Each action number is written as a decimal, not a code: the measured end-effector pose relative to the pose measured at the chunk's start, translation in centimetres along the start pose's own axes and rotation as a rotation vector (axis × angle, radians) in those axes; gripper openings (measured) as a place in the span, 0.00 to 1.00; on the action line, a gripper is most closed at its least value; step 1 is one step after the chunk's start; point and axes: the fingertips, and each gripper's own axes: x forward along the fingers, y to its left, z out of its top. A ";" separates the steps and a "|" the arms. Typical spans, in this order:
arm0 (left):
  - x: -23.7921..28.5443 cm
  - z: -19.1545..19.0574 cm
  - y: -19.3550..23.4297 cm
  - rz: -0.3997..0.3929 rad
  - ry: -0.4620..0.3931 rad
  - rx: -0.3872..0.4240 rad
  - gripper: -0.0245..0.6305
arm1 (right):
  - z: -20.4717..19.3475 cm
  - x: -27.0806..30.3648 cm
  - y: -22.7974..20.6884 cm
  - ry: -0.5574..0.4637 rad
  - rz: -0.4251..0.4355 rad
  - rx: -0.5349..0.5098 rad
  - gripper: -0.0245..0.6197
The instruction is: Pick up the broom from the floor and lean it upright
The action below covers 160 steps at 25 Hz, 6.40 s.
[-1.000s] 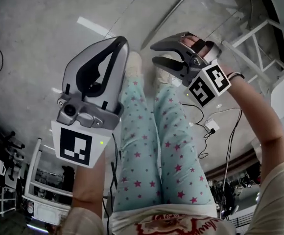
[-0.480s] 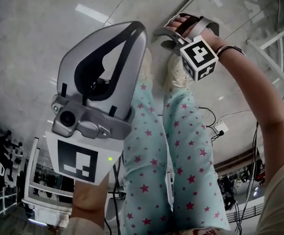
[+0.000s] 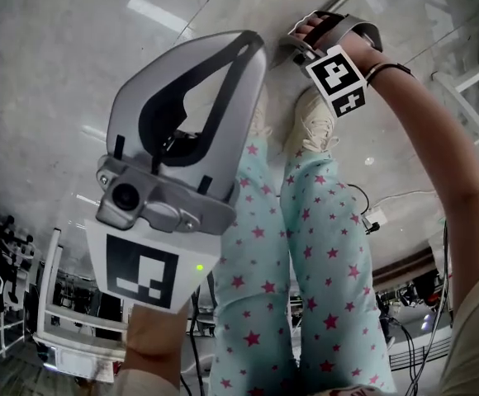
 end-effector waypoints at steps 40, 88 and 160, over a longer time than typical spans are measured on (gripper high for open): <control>-2.6 42.4 -5.7 -0.062 -0.186 0.120 0.07 | 7.8 -67.8 -19.4 -0.396 -1.320 0.751 0.19; 38.6 54.3 -18.1 -0.342 0.163 0.247 0.07 | -28.1 -98.5 0.3 -0.219 -2.258 1.842 0.19; 61.4 58.1 -8.5 -0.563 0.263 0.205 0.07 | -42.2 -106.3 -20.5 -0.454 -2.143 1.365 0.35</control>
